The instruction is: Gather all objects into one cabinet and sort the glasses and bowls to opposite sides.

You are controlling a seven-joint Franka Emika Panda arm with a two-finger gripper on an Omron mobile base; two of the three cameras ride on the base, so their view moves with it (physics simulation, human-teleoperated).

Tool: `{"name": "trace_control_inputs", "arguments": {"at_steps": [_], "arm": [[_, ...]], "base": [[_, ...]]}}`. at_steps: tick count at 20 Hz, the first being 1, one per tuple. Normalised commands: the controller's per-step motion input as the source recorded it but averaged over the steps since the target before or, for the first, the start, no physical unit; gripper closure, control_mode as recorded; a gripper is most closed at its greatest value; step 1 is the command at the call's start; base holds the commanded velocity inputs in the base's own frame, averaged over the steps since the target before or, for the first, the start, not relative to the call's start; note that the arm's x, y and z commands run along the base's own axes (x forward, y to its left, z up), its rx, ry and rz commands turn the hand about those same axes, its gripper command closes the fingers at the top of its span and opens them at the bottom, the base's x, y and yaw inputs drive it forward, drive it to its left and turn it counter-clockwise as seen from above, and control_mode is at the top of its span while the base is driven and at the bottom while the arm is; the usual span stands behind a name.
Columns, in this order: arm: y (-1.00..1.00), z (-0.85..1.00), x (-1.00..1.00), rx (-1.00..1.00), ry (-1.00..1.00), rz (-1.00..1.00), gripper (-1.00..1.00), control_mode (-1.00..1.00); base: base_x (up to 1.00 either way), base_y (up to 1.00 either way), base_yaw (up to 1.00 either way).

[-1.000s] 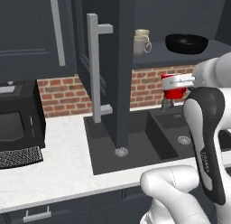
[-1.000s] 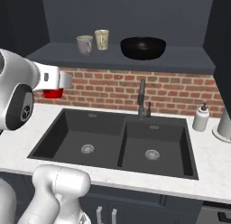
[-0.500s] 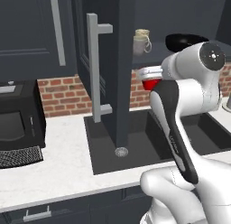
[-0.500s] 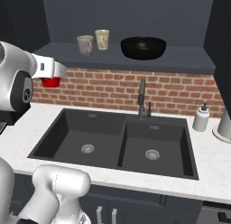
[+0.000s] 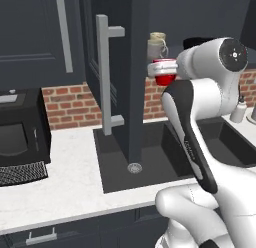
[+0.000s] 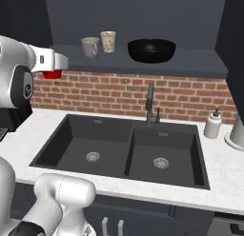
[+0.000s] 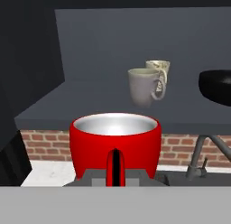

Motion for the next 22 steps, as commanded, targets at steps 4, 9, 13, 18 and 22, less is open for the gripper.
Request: {"name": "trace_control_inputs", "arguments": {"at_steps": [4,9,13,18,22], "arm": [[0.27,0.47,0.01,0.00,-0.10,0.00,1.00,-1.00],[0.37,0.28,0.15,0.00,-0.06,0.00,1.00,-1.00],[0.29,0.02,0.47,0.00,0.00,0.00,1.00,-1.00],[0.02,0.00,0.55,0.00,0.00,0.01,1.00,-1.00],[0.00,-0.05,0.62,0.00,0.00,0.04,1.00,-1.00]], "base": [[0.00,0.00,0.00],[0.00,0.00,0.00],[0.00,0.00,0.00],[0.00,0.00,0.00],[0.00,0.00,0.00]]}}
